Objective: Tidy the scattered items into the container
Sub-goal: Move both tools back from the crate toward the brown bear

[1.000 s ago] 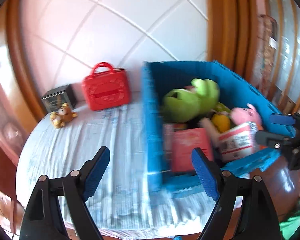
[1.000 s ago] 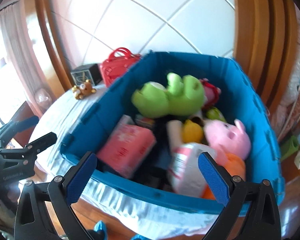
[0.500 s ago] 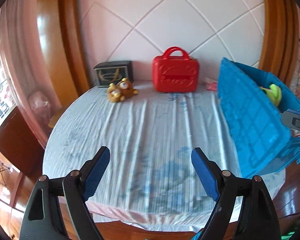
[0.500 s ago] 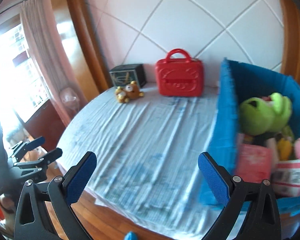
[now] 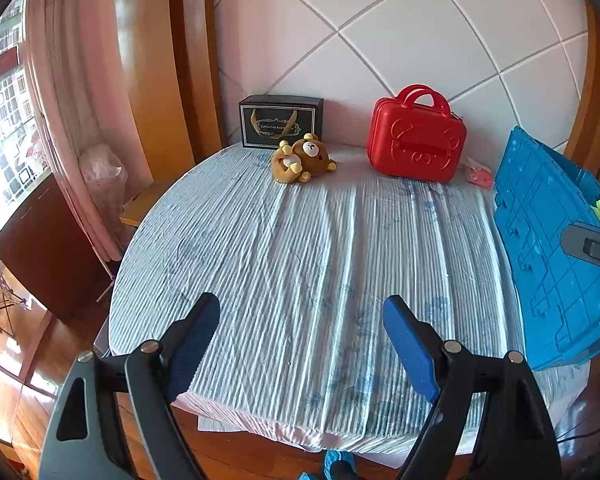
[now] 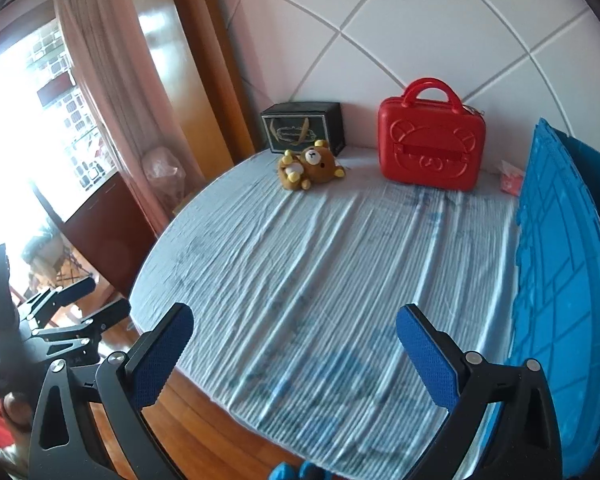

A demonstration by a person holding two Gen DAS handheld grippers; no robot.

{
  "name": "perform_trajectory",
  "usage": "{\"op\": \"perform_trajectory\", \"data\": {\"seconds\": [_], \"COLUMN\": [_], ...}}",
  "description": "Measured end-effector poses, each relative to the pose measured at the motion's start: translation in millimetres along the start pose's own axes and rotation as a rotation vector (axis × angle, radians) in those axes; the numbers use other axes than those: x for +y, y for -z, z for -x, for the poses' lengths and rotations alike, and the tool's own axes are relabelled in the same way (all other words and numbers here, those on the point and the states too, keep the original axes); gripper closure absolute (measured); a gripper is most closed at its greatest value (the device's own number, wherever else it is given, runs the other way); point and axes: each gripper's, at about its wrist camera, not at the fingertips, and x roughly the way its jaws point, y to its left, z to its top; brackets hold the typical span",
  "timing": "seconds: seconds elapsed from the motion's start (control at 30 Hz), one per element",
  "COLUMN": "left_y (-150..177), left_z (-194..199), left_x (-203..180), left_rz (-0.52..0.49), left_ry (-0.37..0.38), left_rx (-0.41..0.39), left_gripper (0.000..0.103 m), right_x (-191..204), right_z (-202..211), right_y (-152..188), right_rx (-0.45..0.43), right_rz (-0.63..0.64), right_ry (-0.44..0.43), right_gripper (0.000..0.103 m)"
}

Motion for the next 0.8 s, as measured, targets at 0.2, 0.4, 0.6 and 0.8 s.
{"op": "perform_trajectory", "data": {"seconds": [0.2, 0.4, 0.6, 0.8], "left_y": [-42.4, -73.3, -104.6, -147.6], "left_z": [-36.4, -76.7, -119.6, -163.1], "left_x": [-13.2, -11.0, 13.1, 41.2], "left_rz": [0.007, 0.028, 0.046, 0.023], "left_ry": [-0.014, -0.039, -0.064, -0.043], "left_rx": [-0.020, 0.001, 0.030, 0.035], "left_gripper": [0.020, 0.020, 0.020, 0.020], "right_x": [-15.4, -36.5, -36.4, -23.4], "right_z": [-35.4, -81.5, -133.2, -174.8], "right_y": [-33.1, -71.5, -110.4, -146.3], "right_rx": [0.006, 0.039, 0.082, 0.097], "right_rz": [0.037, 0.053, 0.062, 0.052], "right_ry": [-0.016, -0.024, -0.044, -0.033], "right_gripper": [0.000, 0.000, 0.000, 0.000]}}
